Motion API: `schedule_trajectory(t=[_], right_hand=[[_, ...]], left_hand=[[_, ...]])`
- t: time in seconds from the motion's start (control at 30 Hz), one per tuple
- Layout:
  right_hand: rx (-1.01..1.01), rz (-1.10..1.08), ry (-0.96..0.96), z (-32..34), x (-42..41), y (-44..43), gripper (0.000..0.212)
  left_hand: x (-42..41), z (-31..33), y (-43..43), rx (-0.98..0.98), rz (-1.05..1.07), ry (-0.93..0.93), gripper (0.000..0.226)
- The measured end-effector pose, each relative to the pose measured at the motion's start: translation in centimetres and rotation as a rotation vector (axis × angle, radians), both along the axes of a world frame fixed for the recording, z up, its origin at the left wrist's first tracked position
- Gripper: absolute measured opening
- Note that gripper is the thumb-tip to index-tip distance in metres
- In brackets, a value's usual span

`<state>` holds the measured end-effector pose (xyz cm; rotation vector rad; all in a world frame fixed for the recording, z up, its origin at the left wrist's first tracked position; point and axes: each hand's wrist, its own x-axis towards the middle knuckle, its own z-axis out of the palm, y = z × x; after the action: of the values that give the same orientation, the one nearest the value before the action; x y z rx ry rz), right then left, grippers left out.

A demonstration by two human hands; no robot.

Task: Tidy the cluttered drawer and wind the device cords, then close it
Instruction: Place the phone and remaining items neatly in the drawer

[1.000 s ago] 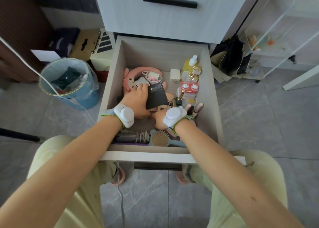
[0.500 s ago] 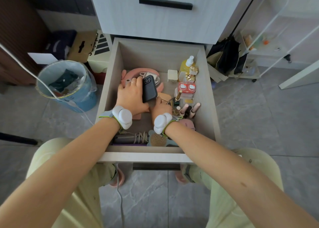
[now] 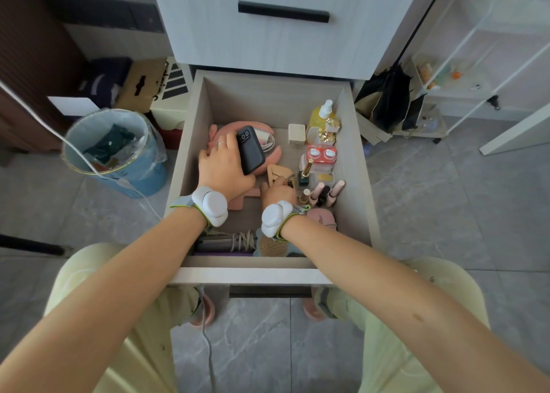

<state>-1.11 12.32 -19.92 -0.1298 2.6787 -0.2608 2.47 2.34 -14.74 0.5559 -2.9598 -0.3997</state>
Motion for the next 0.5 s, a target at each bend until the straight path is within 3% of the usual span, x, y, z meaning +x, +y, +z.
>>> schedule_trajectory(t=[0.27, 0.37, 0.5], right_hand=[[-0.092, 0.065, 0.079, 0.5, 0.4, -0.3, 0.039], [-0.036, 0.142, 0.265, 2.1, 0.4, -0.5, 0.028], [-0.088, 0.152, 0.132, 1.8, 0.4, -0.1, 0.039]], left_hand=[[-0.1, -0.4, 0.0, 0.004, 0.002, 0.022, 0.081], [-0.1, -0.8, -0.1, -0.005, 0.011, 0.034, 0.081], [-0.2, -0.7, -0.1, -0.003, 0.021, 0.034, 0.079]])
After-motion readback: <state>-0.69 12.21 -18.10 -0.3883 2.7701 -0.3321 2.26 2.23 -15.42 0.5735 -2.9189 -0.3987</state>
